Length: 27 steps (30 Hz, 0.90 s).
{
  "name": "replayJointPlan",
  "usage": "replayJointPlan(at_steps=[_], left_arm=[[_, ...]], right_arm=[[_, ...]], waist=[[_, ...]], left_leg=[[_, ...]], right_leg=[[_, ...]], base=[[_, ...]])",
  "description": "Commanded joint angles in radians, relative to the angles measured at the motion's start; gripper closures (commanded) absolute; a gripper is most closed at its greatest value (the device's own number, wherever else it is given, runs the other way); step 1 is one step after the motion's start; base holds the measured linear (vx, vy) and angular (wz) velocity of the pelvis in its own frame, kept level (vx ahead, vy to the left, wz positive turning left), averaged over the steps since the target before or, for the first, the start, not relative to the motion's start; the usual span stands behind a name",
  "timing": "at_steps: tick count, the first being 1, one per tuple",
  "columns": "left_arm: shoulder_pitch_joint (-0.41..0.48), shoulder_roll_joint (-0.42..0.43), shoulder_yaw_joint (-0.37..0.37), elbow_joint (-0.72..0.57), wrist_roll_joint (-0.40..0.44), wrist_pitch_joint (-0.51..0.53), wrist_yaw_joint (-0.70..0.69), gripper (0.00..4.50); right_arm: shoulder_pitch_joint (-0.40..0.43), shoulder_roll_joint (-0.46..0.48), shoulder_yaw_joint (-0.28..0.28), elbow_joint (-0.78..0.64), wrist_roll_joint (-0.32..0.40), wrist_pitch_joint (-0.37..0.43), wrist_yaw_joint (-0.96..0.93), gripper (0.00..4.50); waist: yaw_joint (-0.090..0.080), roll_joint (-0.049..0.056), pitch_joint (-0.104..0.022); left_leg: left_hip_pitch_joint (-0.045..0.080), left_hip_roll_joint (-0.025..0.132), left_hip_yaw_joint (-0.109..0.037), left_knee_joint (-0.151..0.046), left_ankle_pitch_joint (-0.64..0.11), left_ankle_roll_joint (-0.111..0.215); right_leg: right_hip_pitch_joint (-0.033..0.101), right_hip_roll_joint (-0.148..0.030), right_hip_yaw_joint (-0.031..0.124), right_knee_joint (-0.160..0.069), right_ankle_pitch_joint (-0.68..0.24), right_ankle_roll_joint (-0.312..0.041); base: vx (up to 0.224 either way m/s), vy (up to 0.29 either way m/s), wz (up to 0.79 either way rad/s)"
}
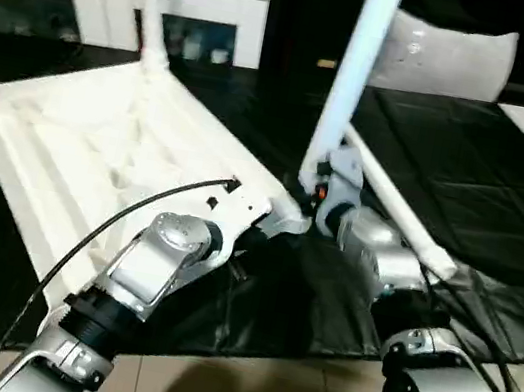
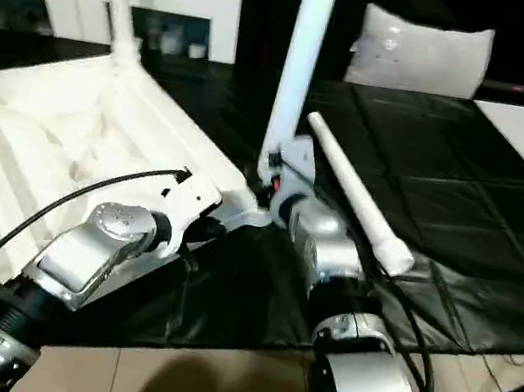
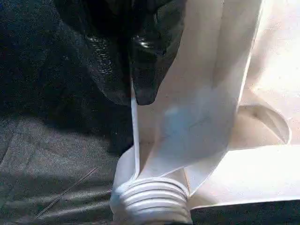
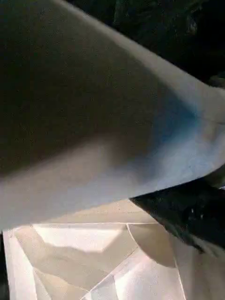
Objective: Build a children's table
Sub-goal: Insert table leg to table base, then rotate leg to tighten
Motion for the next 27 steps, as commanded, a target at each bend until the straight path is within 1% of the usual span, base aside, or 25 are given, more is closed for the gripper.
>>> replayJointPlan(at_steps=[1, 3, 4, 5, 6, 8, 9, 11, 12, 13, 14, 15, 17, 18, 19, 20, 22, 24, 25, 26, 27], left_arm=[[-0.021, 0.012, 0.003, -0.039, 0.0, -0.019, -0.004, 4.5], [-0.023, 0.022, 0.004, -0.028, 0.005, -0.041, -0.008, 4.5], [-0.024, 0.03, 0.004, -0.022, 0.009, -0.055, -0.011, 4.5], [-0.026, 0.042, 0.007, -0.011, 0.011, -0.07, -0.016, 4.5], [-0.028, 0.05, 0.009, -0.003, 0.01, -0.082, -0.021, 4.5], [-0.033, 0.062, 0.008, 0.011, 0.009, -0.104, -0.033, 4.5], [-0.035, 0.068, 0.006, 0.017, 0.009, -0.114, -0.039, 4.5], [-0.034, 0.082, -0.004, 0.03, 0.006, -0.166, -0.067, 4.5], [-0.032, 0.087, -0.005, 0.035, -0.004, -0.187, -0.091, 4.5], [-0.03, 0.099, -0.012, 0.046, -0.006, -0.219, -0.117, 4.5], [-0.029, 0.103, -0.014, 0.049, -0.007, -0.228, -0.124, 4.5], [-0.029, 0.12, -0.023, 0.067, -0.009, -0.255, -0.156, 4.5], [-0.029, 0.128, -0.028, 0.077, -0.009, -0.265, -0.171, 4.5], [-0.029, 0.139, -0.034, 0.087, -0.01, -0.286, -0.191, 4.5], [-0.03, 0.156, -0.044, 0.101, -0.008, -0.313, -0.218, 4.5], [-0.031, 0.177, -0.065, 0.115, 0.007, -0.353, -0.241, 4.5], [-0.029, 0.199, -0.085, 0.136, 0.014, -0.411, -0.285, 4.5], [-0.025, 0.206, -0.088, 0.142, 0.007, -0.439, -0.316, 4.5], [-0.022, 0.212, -0.09, 0.144, -0.002, -0.452, -0.347, 4.5], [-0.019, 0.221, -0.097, 0.144, -0.006, -0.467, -0.377, 4.5], [-0.017, 0.23, -0.105, 0.142, -0.008, -0.478, -0.402, 4.5]], right_arm=[[0.038, -0.006, 0.018, 0.058, -0.03, 0.029, 0.006, 1.25], [0.05, -0.015, 0.022, 0.046, -0.03, 0.019, 0.021, 0.99], [0.06, -0.019, 0.02, 0.036, -0.028, 0.008, 0.035, 0.92], [0.082, -0.027, 0.013, 0.004, -0.016, 0.003, 0.062, 0.8], [0.104, -0.035, 0.015, -0.03, -0.01, -0.002, 0.089, 0.8], [0.134, -0.051, 0.024, -0.078, -0.008, -0.007, 0.126, 0.55], [0.145, -0.059, 0.029, -0.094, -0.009, -0.009, 0.139, 0.55], [0.168, -0.079, 0.036, -0.127, -0.012, -0.02, 0.168, 0.33], [0.182, -0.093, 0.037, -0.148, -0.009, -0.027, 0.189, 0.33], [0.2, -0.112, 0.035, -0.18, 0.0, -0.039, 0.225, 0.21], [0.205, -0.118, 0.034, -0.189, 0.003, -0.042, 0.236, 0.14], [0.229, -0.145, 0.027, -0.235, 0.019, -0.063, 0.294, 0.04], [0.242, -0.158, 0.024, -0.258, 0.028, -0.075, 0.325, 0.04], [0.254, -0.181, 0.029, -0.279, 0.031, -0.093, 0.368, 0.04], [0.269, -0.214, 0.037, -0.303, 0.032, -0.123, 0.424, 0.04], [0.271, -0.242, 0.038, -0.304, 0.031, -0.147, 0.46, 0.04], [0.27, -0.279, 0.042, -0.307, 0.034, -0.171, 0.513, 0.04], [0.269, -0.297, 0.046, -0.311, 0.036, -0.178, 0.544, 0.04], [0.268, -0.314, 0.052, -0.318, 0.033, -0.187, 0.573, 0.04], [0.268, -0.329, 0.058, -0.33, 0.038, -0.191, 0.61, 0.04], [0.269, -0.34, 0.063, -0.346, 0.046, -0.192, 0.649, 0.04]], waist=[[0.006, 0.007, -0.053], [0.008, 0.007, -0.054], [0.008, 0.009, -0.054], [0.011, 0.008, -0.055], [0.012, 0.007, -0.058], [0.013, 0.012, -0.059], [0.014, 0.01, -0.058], [0.015, 0.009, -0.06], [0.015, 0.011, -0.061], [0.016, 0.014, -0.061], [0.016, 0.01, -0.06], [0.019, 0.01, -0.06], [0.024, 0.009, -0.059], [0.026, 0.01, -0.059], [0.031, 0.012, -0.058], [0.035, 0.009, -0.06], [0.036, 0.009, -0.059], [0.038, 0.012, -0.058], [0.037, 0.011, -0.058], [0.038, 0.007, -0.061], [0.04, 0.008, -0.061]], left_leg=[[-0.006, 0.025, 0.001, -0.073, -0.249, 0.017], [-0.006, 0.026, 0.001, -0.073, -0.23, 0.021], [-0.005, 0.026, 0.003, -0.072, -0.227, 0.022], [-0.008, 0.027, 0.003, -0.072, -0.214, 0.027], [-0.008, 0.028, 0.003, -0.072, -0.193, 0.033], [-0.009, 0.029, 0.003, -0.071, -0.17, 0.042], [-0.01, 0.028, 0.004, -0.07, -0.158, 0.046], [-0.01, 0.028, 0.004, -0.069, -0.146, 0.049], [-0.011, 0.028, 0.005, -0.067, -0.136, 0.052], [-0.01, 0.029, 0.005, -0.067, -0.136, 0.052], [-0.01, 0.029, 0.006, -0.067, -0.141, 0.054], [-0.011, 0.028, 0.007, -0.067, -0.151, 0.059], [-0.009, 0.029, 0.008, -0.066, -0.152, 0.062], [-0.008, 0.031, 0.008, -0.068, -0.146, 0.059], [-0.01, 0.027, 0.009, -0.066, -0.155, 0.065], [-0.008, 0.031, 0.008, -0.065, -0.157, 0.065], [-0.01, 0.029, 0.008, -0.065, -0.149, 0.069], [-0.007, 0.031, 0.009, -0.065, -0.15, 0.068], [-0.008, 0.03, 0.01, -0.064, -0.151, 0.071], [-0.008, 0.031, 0.01, -0.063, -0.145, 0.073], [-0.008, 0.031, 0.009, -0.063, -0.141, 0.081]], right_leg=[[0.044, -0.077, 0.065, -0.109, -0.282, -0.152], [0.046, -0.076, 0.065, -0.107, -0.257, -0.158], [0.044, -0.076, 0.065, -0.107, -0.251, -0.162], [0.048, -0.079, 0.066, -0.107, -0.233, -0.162], [0.05, -0.077, 0.066, -0.103, -0.199, -0.163], [0.052, -0.075, 0.066, -0.099, -0.157, -0.17], [0.053, -0.074, 0.065, -0.099, -0.138, -0.172], [0.055, -0.074, 0.064, -0.098, -0.122, -0.179], [0.055, -0.075, 0.066, -0.095, -0.105, -0.182], [0.054, -0.075, 0.066, -0.095, -0.1, -0.186], [0.054, -0.074, 0.066, -0.096, -0.099, -0.184], [0.056, -0.076, 0.066, -0.099, -0.111, -0.182], [0.054, -0.076, 0.067, -0.1, -0.121, -0.174], [0.053, -0.075, 0.066, -0.097, -0.122, -0.183], [0.053, -0.075, 0.065, -0.103, -0.137, -0.176], [0.053, -0.077, 0.067, -0.1, -0.136, -0.17], [0.054, -0.075, 0.066, -0.099, -0.131, -0.171], [0.052, -0.076, 0.066, -0.098, -0.136, -0.177], [0.052, -0.075, 0.066, -0.1, -0.138, -0.178], [0.054, -0.076, 0.067, -0.097, -0.127, -0.183], [0.054, -0.075, 0.066, -0.095, -0.115, -0.19]], base=[[0.0, 0.0, 0.0], [0.0, 0.0, 0.0], [0.0, 0.0, 0.0], [0.0, 0.0, 0.0], [0.0, 0.0, 0.0], [0.0, 0.0, 0.0], [0.0, 0.0, 0.0], [0.0, 0.0, 0.0], [0.0, 0.0, 0.0], [0.0, 0.0, 0.0], [0.0, 0.0, 0.0], [0.0, 0.0, 0.0], [0.0, 0.0, 0.0], [0.0, 0.0, 0.0], [0.0, 0.0, 0.0], [0.0, 0.0, 0.0], [0.0, 0.0, 0.0], [0.0, 0.0, 0.0], [0.0, 0.0, 0.0], [0.0, 0.0, 0.0], [0.0, 0.0, 0.0]])
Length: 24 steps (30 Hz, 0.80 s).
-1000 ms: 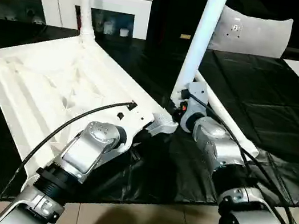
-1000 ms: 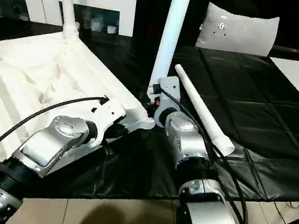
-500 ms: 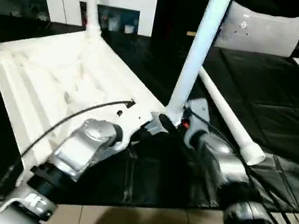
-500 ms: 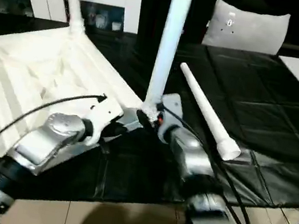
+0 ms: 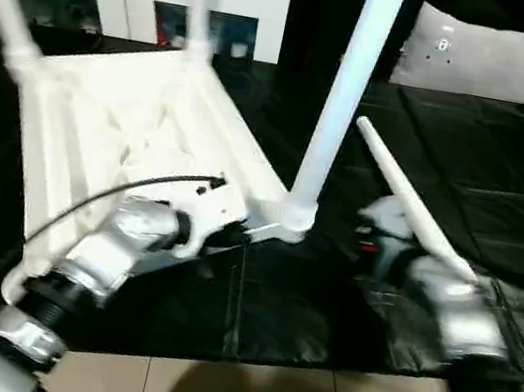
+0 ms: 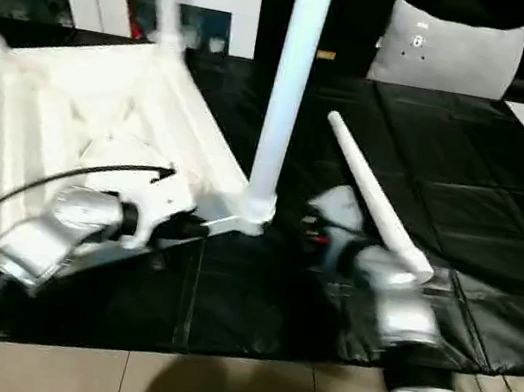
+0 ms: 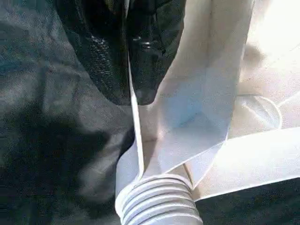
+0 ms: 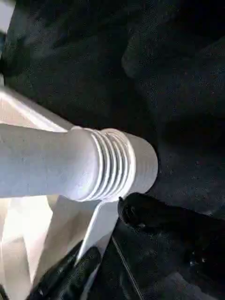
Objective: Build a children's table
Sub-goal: Rotate leg to tighten
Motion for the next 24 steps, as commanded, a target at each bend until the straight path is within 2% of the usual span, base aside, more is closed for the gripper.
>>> replayJointPlan(at_steps=[1, 5, 6, 7, 8, 10, 11, 13, 20, 24], left_arm=[[0.004, 0.01, -0.062, -0.002, 0.009, -0.044, -0.087, 4.5], [0.005, 0.023, -0.082, 0.006, 0.003, -0.094, -0.137, 4.5], [0.007, 0.025, -0.089, 0.004, -0.004, -0.114, -0.161, 4.5], [0.01, 0.027, -0.094, -0.004, -0.009, -0.119, -0.177, 4.5], [0.014, 0.029, -0.1, -0.013, -0.012, -0.126, -0.192, 4.5], [0.016, 0.029, -0.104, -0.017, -0.013, -0.133, -0.206, 4.5], [0.018, 0.029, -0.107, -0.021, -0.014, -0.135, -0.215, 4.5], [0.02, 0.028, -0.111, -0.019, -0.009, -0.15, -0.235, 4.5], [0.016, 0.022, -0.11, -0.002, -0.009, -0.167, -0.243, 4.5], [0.018, 0.021, -0.107, 0.001, -0.011, -0.167, -0.249, 4.5]], right_arm=[[-0.005, -0.022, 0.015, -0.052, 0.023, -0.017, 0.079, 0.04], [0.0, -0.048, 0.05, -0.084, 0.036, -0.01, 0.205, 0.04], [-0.002, -0.053, 0.063, -0.081, 0.033, -0.016, 0.233, 0.04], [-0.005, -0.051, 0.067, -0.073, 0.03, -0.022, 0.239, 0.04], [-0.01, -0.048, 0.07, -0.065, 0.029, -0.024, 0.244, 0.2], [-0.016, -0.043, 0.072, -0.054, 0.029, -0.022, 0.252, 0.2], [-0.02, -0.039, 0.073, -0.046, 0.028, -0.021, 0.257, 0.41], [-0.028, -0.034, 0.079, -0.039, 0.032, -0.006, 0.281, 0.49], [-0.037, -0.032, 0.091, -0.024, 0.037, 0.03, 0.315, 1.0], [-0.036, -0.034, 0.092, -0.019, 0.038, 0.06, 0.342, 1.39]], waist=[[0.002, 0.002, -0.066], [0.014, 0.002, -0.068], [0.016, -0.007, -0.067], [0.02, -0.004, -0.068], [0.021, -0.004, -0.067], [0.023, -0.004, -0.067], [0.024, -0.004, -0.067], [0.026, -0.007, -0.067], [0.035, -0.009, -0.069], [0.037, -0.012, -0.069]], left_leg=[[0.001, 0.031, 0.002, -0.057, -0.136, 0.081], [0.004, 0.034, 0.003, -0.055, -0.119, 0.097], [0.004, 0.034, 0.005, -0.055, -0.121, 0.098], [0.005, 0.035, 0.004, -0.055, -0.12, 0.096], [0.005, 0.036, 0.005, -0.056, -0.118, 0.093], [0.006, 0.036, 0.005, -0.057, -0.123, 0.089], [0.007, 0.036, 0.005, -0.057, -0.129, 0.084], [0.006, 0.037, 0.006, -0.057, -0.125, 0.083], [0.004, 0.036, 0.008, -0.055, -0.103, 0.084], [0.004, 0.035, 0.01, -0.054, -0.104, 0.08]], right_leg=[[0.06, -0.076, 0.066, -0.084, -0.11, -0.188], [0.058, -0.076, 0.066, -0.079, -0.074, -0.2], [0.058, -0.077, 0.066, -0.079, -0.077, -0.204], [0.057, -0.078, 0.066, -0.077, -0.08, -0.207], [0.056, -0.079, 0.067, -0.076, -0.082, -0.208], [0.056, -0.079, 0.066, -0.076, -0.09, -0.208], [0.055, -0.08, 0.066, -0.076, -0.102, -0.206], [0.056, -0.08, 0.067, -0.076, -0.101, -0.205], [0.057, -0.08, 0.067, -0.072, -0.089, -0.191], [0.057, -0.08, 0.067, -0.076, -0.131, -0.174]], base=[[0.0, 0.0, 0.0], [0.0, 0.0, 0.0], [0.0, 0.0, 0.0], [0.0, 0.0, 0.0], [0.0, 0.0, 0.0], [0.0, 0.0, 0.0], [0.0, 0.0, 0.0], [0.0, 0.0, 0.0], [0.0, 0.0, 0.0], [0.0, 0.0, 0.0]])
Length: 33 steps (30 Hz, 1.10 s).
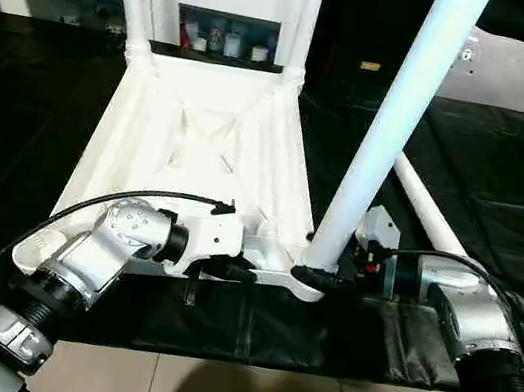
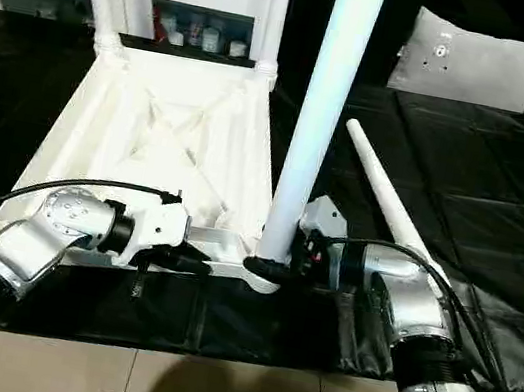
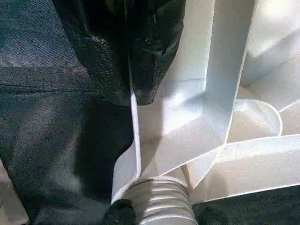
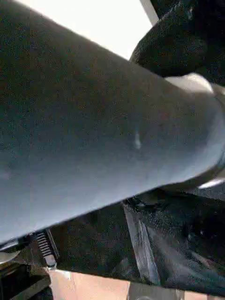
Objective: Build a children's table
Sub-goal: Rotate leg to tighten
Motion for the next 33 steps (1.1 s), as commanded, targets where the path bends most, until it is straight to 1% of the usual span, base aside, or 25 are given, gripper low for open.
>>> replayJointPlan(at_steps=[1, 2, 4, 5, 6, 8, 10, 11, 12, 13, 15, 16, 17, 18, 19, 20, 22, 23, 25, 26, 27, 28, 29, 32, 33], left_arm=[[0.013, -0.008, -0.039, -0.001, 0.018, -0.01, -0.031, 4.5], [0.015, -0.009, -0.034, -0.003, 0.013, -0.003, -0.033, 4.5], [0.015, -0.01, -0.033, -0.004, 0.011, -0.001, -0.034, 4.5], [0.022, -0.013, -0.021, -0.015, -0.003, 0.027, -0.03, 4.5], [0.026, -0.015, -0.013, -0.024, -0.011, 0.048, -0.023, 4.5], [0.028, -0.016, -0.01, -0.027, -0.013, 0.056, -0.02, 4.5], [0.042, -0.037, 0.019, -0.063, -0.036, 0.127, 0.027, 4.5], [0.052, -0.06, 0.045, -0.102, -0.046, 0.205, 0.084, 4.5], [0.055, -0.068, 0.052, -0.112, -0.049, 0.227, 0.101, 4.5], [0.059, -0.085, 0.066, -0.13, -0.052, 0.265, 0.136, 4.5], [0.058, -0.128, 0.093, -0.148, -0.048, 0.324, 0.22, 4.5], [0.056, -0.144, 0.1, -0.153, -0.043, 0.34, 0.249, 4.5], [0.049, -0.18, 0.115, -0.161, -0.029, 0.373, 0.313, 4.5], [0.043, -0.209, 0.126, -0.16, -0.021, 0.396, 0.362, 4.5], [0.033, -0.253, 0.138, -0.16, -0.017, 0.423, 0.417, 4.5], [0.029, -0.271, 0.14, -0.163, -0.014, 0.436, 0.438, 4.5], [0.022, -0.301, 0.141, -0.171, -0.007, 0.453, 0.47, 4.5], [0.02, -0.311, 0.14, -0.173, -0.003, 0.458, 0.48, 4.5], [0.018, -0.313, 0.133, -0.181, 0.003, 0.475, 0.486, 4.5], [0.016, -0.306, 0.128, -0.179, 0.016, 0.474, 0.492, 4.5], [0.017, -0.301, 0.129, -0.179, 0.02, 0.473, 0.49, 4.5], [0.018, -0.298, 0.129, -0.179, 0.022, 0.472, 0.49, 4.5], [0.022, -0.284, 0.132, -0.179, 0.033, 0.469, 0.488, 4.5], [0.019, -0.259, 0.132, -0.158, 0.055, 0.444, 0.492, 4.5], [0.018, -0.257, 0.133, -0.153, 0.056, 0.437, 0.494, 4.5]], right_arm=[[-0.013, -0.009, 0.004, 0.001, 0.009, 0.015, 0.017, 1.42], [-0.011, -0.005, -0.005, 0.002, 0.02, 0.028, 0.022, 1.5], [-0.011, -0.003, -0.009, 0.002, 0.026, 0.034, 0.023, 1.7], [-0.004, 0.008, -0.018, -0.014, 0.054, 0.072, 0.03, 1.72], [0.002, 0.015, -0.021, -0.028, 0.065, 0.096, 0.029, 1.72], [0.004, 0.017, -0.022, -0.033, 0.067, 0.104, 0.029, 1.77], [0.017, 0.051, -0.014, -0.058, 0.048, 0.157, -0.048, 1.78], [0.02, 0.095, -0.009, -0.063, 0.017, 0.193, -0.154, 1.78], [0.02, 0.109, -0.01, -0.062, 0.009, 0.201, -0.184, 1.78], [0.015, 0.14, -0.017, -0.054, 0.002, 0.221, -0.251, 1.79], [-0.007, 0.202, -0.041, -0.022, -0.005, 0.257, -0.382, 1.8], [-0.015, 0.219, -0.045, -0.01, -0.012, 0.261, -0.42, 1.8], [-0.03, 0.252, -0.051, 0.017, -0.03, 0.263, -0.493, 1.8], [-0.042, 0.271, -0.055, 0.038, -0.041, 0.263, -0.537, 1.8], [-0.064, 0.302, -0.073, 0.079, -0.046, 0.264, -0.615, 1.8], [-0.074, 0.316, -0.084, 0.097, -0.048, 0.264, -0.656, 1.8], [-0.088, 0.335, -0.095, 0.124, -0.064, 0.243, -0.719, 1.8], [-0.091, 0.339, -0.094, 0.132, -0.074, 0.227, -0.734, 1.8], [-0.091, 0.347, -0.104, 0.128, -0.076, 0.22, -0.735, 1.24], [-0.088, 0.348, -0.112, 0.12, -0.069, 0.221, -0.729, 1.07], [-0.085, 0.345, -0.112, 0.113, -0.069, 0.218, -0.723, 1.07], [-0.083, 0.343, -0.111, 0.11, -0.069, 0.216, -0.72, 1.0], [-0.075, 0.333, -0.115, 0.096, -0.067, 0.202, -0.704, 0.76], [-0.065, 0.311, -0.122, 0.084, -0.061, 0.18, -0.683, 0.61], [-0.062, 0.305, -0.122, 0.08, -0.06, 0.176, -0.675, 0.42]], waist=[[-0.007, -0.01, -0.068], [-0.008, -0.014, -0.069], [-0.007, -0.011, -0.07], [-0.008, -0.013, -0.07], [-0.008, -0.008, -0.071], [-0.009, -0.01, -0.07], [-0.009, -0.005, -0.069], [-0.011, 0.003, -0.068], [-0.016, 0.001, -0.067], [-0.025, -0.006, -0.06], [-0.047, -0.006, -0.053], [-0.055, -0.006, -0.051], [-0.065, -0.008, -0.05], [-0.069, -0.007, -0.05], [-0.076, -0.013, -0.05], [-0.083, -0.012, -0.05], [-0.084, -0.013, -0.054], [-0.085, -0.012, -0.056], [-0.083, -0.012, -0.058], [-0.082, -0.012, -0.061], [-0.08, -0.009, -0.063], [-0.08, -0.01, -0.063], [-0.079, -0.01, -0.065], [-0.077, -0.008, -0.065], [-0.078, -0.008, -0.064]], left_leg=[[0.003, 0.034, 0.001, -0.06, -0.098, 0.077], [0.003, 0.034, 0.003, -0.059, -0.092, 0.078], [0.004, 0.035, 0.002, -0.058, -0.082, 0.083], [0.004, 0.034, 0.003, -0.057, -0.079, 0.084], [0.003, 0.035, 0.003, -0.057, -0.076, 0.085], [0.002, 0.035, 0.003, -0.057, -0.079, 0.084], [0.003, 0.034, 0.004, -0.058, -0.085, 0.077], [0.005, 0.036, 0.002, -0.06, -0.089, 0.068], [0.006, 0.038, 0.003, -0.062, -0.097, 0.059], [0.001, 0.03, 0.001, -0.068, -0.128, 0.042], [0.009, 0.026, -0.002, -0.074, -0.206, 0.003], [0.011, 0.025, -0.002, -0.075, -0.227, 0.001], [0.009, 0.025, -0.004, -0.077, -0.248, -0.005], [0.012, 0.024, -0.004, -0.076, -0.258, -0.007], [0.017, 0.022, -0.003, -0.073, -0.264, -0.004], [0.014, 0.02, -0.002, -0.071, -0.251, 0.0], [0.011, 0.02, -0.002, -0.07, -0.227, 0.013], [0.011, 0.024, 0.0, -0.069, -0.211, 0.02], [0.01, 0.023, 0.002, -0.068, -0.189, 0.033], [0.006, 0.023, 0.003, -0.066, -0.162, 0.041], [0.007, 0.022, 0.004, -0.065, -0.139, 0.05], [0.006, 0.022, 0.005, -0.064, -0.132, 0.054], [0.004, 0.022, 0.005, -0.063, -0.113, 0.06], [0.004, 0.023, 0.006, -0.063, -0.113, 0.066], [0.004, 0.024, 0.006, -0.063, -0.123, 0.065]], right_leg=[[0.056, -0.077, 0.065, -0.077, -0.13, -0.174], [0.055, -0.076, 0.066, -0.076, -0.12, -0.174], [0.055, -0.077, 0.065, -0.073, -0.104, -0.179], [0.055, -0.075, 0.065, -0.071, -0.094, -0.183], [0.056, -0.076, 0.065, -0.07, -0.084, -0.188], [0.056, -0.076, 0.064, -0.072, -0.09, -0.187], [0.055, -0.077, 0.065, -0.073, -0.107, -0.184], [0.054, -0.076, 0.065, -0.074, -0.111, -0.182], [0.052, -0.075, 0.066, -0.075, -0.117, -0.182], [0.057, -0.076, 0.063, -0.083, -0.185, -0.17], [0.053, -0.076, 0.063, -0.1, -0.361, -0.127], [0.05, -0.076, 0.064, -0.106, -0.398, -0.118], [0.052, -0.077, 0.063, -0.11, -0.446, -0.1], [0.047, -0.077, 0.063, -0.114, -0.462, -0.094], [0.044, -0.077, 0.063, -0.12, -0.482, -0.089], [0.043, -0.078, 0.064, -0.119, -0.484, -0.09], [0.045, -0.077, 0.065, -0.119, -0.456, -0.088], [0.043, -0.075, 0.067, -0.114, -0.404, -0.101], [0.044, -0.072, 0.07, -0.106, -0.33, -0.122], [0.048, -0.071, 0.071, -0.099, -0.271, -0.136], [0.05, -0.07, 0.072, -0.095, -0.218, -0.15], [0.051, -0.07, 0.071, -0.094, -0.202, -0.155], [0.054, -0.07, 0.072, -0.09, -0.169, -0.164], [0.054, -0.07, 0.071, -0.089, -0.157, -0.172], [0.053, -0.07, 0.071, -0.091, -0.167, -0.172]], base=[[0.0, 0.0, 0.0], [0.0, 0.0, 0.0], [0.0, 0.0, 0.0], [0.0, 0.0, 0.0], [0.0, 0.0, 0.0], [0.0, 0.0, 0.0], [0.0, 0.0, 0.0], [0.0, 0.0, 0.0], [0.0, 0.0, 0.0], [0.0, 0.0, 0.0], [0.0, 0.0, 0.0], [0.0, 0.0, 0.0], [0.0, 0.0, 0.0], [0.0, 0.0, 0.0], [0.0, 0.0, 0.0], [0.0, 0.0, 0.0], [0.0, 0.0, 0.0], [0.0, 0.0, 0.0], [0.0, 0.0, 0.0], [0.0, 0.0, 0.0], [0.057, -0.01, 0.03], [0.0, 0.0, 0.0], [0.0, 0.0, 0.0], [0.0, 0.0, 0.0], [0.0, 0.0, 0.0]])
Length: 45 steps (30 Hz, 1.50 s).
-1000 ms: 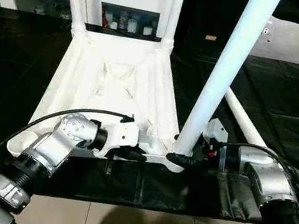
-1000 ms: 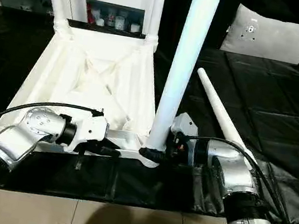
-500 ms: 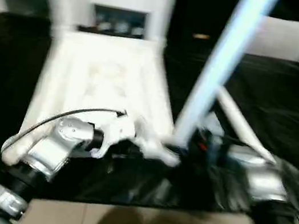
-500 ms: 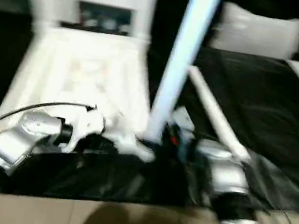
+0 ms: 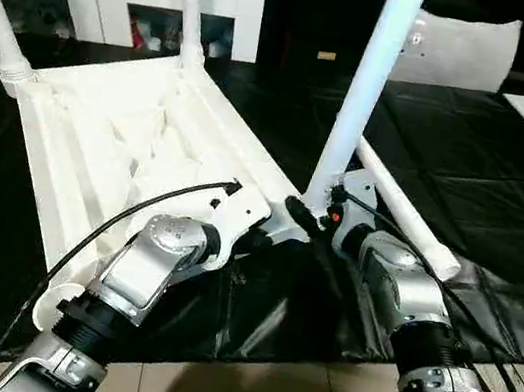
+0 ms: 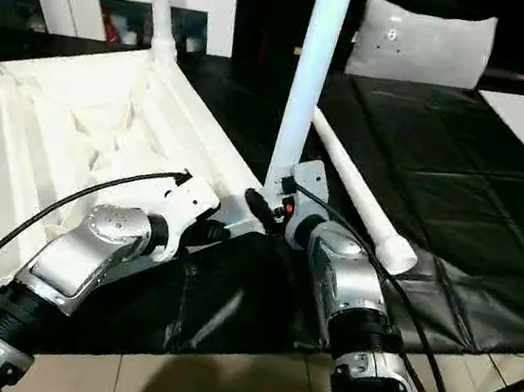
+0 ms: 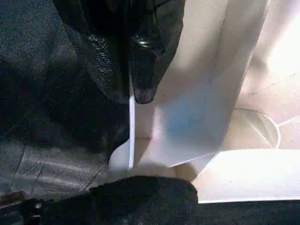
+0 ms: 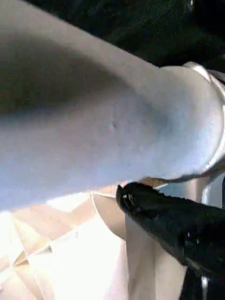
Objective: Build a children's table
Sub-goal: Rotate leg to tighten
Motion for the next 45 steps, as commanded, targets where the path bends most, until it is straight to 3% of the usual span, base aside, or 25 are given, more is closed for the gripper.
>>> replayJointPlan(at_steps=[1, 5, 9, 13, 15, 17, 19, 27, 45], left_arm=[[-0.028, 0.003, 0.01, -0.001, 0.004, -0.059, 0.016, 4.5], [-0.033, 0.041, 0.003, 0.038, 0.005, -0.122, -0.02, 4.5], [-0.035, 0.072, -0.01, 0.061, 0.006, -0.182, -0.064, 4.5], [-0.03, 0.119, -0.041, 0.071, -0.004, -0.266, -0.158, 4.5], [-0.025, 0.139, -0.053, 0.068, -0.013, -0.296, -0.208, 4.5], [-0.021, 0.15, -0.061, 0.065, -0.02, -0.307, -0.236, 4.5], [-0.013, 0.18, -0.085, 0.056, -0.022, -0.329, -0.3, 4.5], [-0.023, 0.249, -0.132, 0.079, -0.029, -0.432, -0.472, 4.5], [-0.024, 0.26, -0.143, 0.082, -0.056, -0.468, -0.555, 4.5]], right_arm=[[0.028, 0.001, 0.029, -0.008, 0.019, 0.0, 0.06, 0.31], [0.062, -0.071, 0.028, -0.076, 0.049, -0.01, 0.201, 0.03], [0.075, -0.128, 0.021, -0.111, 0.077, -0.004, 0.303, 0.03], [0.086, -0.225, 0.046, -0.124, 0.071, -0.035, 0.441, 0.03], [0.085, -0.266, 0.055, -0.12, 0.07, -0.052, 0.509, 0.03], [0.083, -0.286, 0.058, -0.116, 0.07, -0.058, 0.545, 0.03], [0.073, -0.327, 0.07, -0.115, 0.074, -0.067, 0.622, 0.03], [0.071, -0.361, 0.125, -0.128, 0.072, -0.161, 0.771, 0.03], [0.072, -0.335, 0.145, -0.099, 0.078, -0.152, 0.829, 1.5]], waist=[[0.008, -0.007, -0.062], [0.014, -0.008, -0.061], [0.016, -0.007, -0.063], [0.019, -0.007, -0.07], [0.027, -0.001, -0.069], [0.034, -0.004, -0.071], [0.039, 0.001, -0.071], [0.06, -0.001, -0.07], [0.065, -0.001, -0.072]], left_leg=[[-0.006, 0.024, -0.004, -0.058, -0.126, 0.064], [-0.008, 0.023, -0.004, -0.058, -0.146, 0.068], [-0.009, 0.021, -0.005, -0.055, -0.139, 0.071], [-0.012, 0.024, -0.005, -0.048, -0.097, 0.091], [-0.011, 0.025, -0.003, -0.046, -0.084, 0.104], [-0.01, 0.026, -0.002, -0.045, -0.08, 0.108], [-0.009, 0.027, -0.002, -0.045, -0.091, 0.109], [-0.003, 0.032, -0.002, -0.046, -0.122, 0.095], [-0.005, 0.031, -0.002, -0.045, -0.11, 0.084]], right_leg=[[0.054, -0.072, 0.059, -0.089, -0.181, -0.177], [0.056, -0.071, 0.059, -0.092, -0.207, -0.156], [0.058, -0.07, 0.058, -0.095, -0.217, -0.148], [0.057, -0.069, 0.058, -0.081, -0.126, -0.183], [0.054, -0.07, 0.057, -0.077, -0.087, -0.202], [0.055, -0.069, 0.059, -0.073, -0.062, -0.213], [0.054, -0.068, 0.058, -0.073, -0.051, -0.222], [0.05, -0.07, 0.058, -0.069, -0.075, -0.226], [0.053, -0.07, 0.058, -0.064, -0.052, -0.226]], base=[[0.0, 0.0, 0.0], [0.0, 0.0, 0.0], [0.0, 0.0, 0.0], [0.0, 0.0, 0.0], [0.0, 0.0, 0.0], [0.0, 0.0, 0.0], [0.0, 0.0, 0.0], [0.0, 0.0, 0.0], [0.0, 0.0, 0.0]])
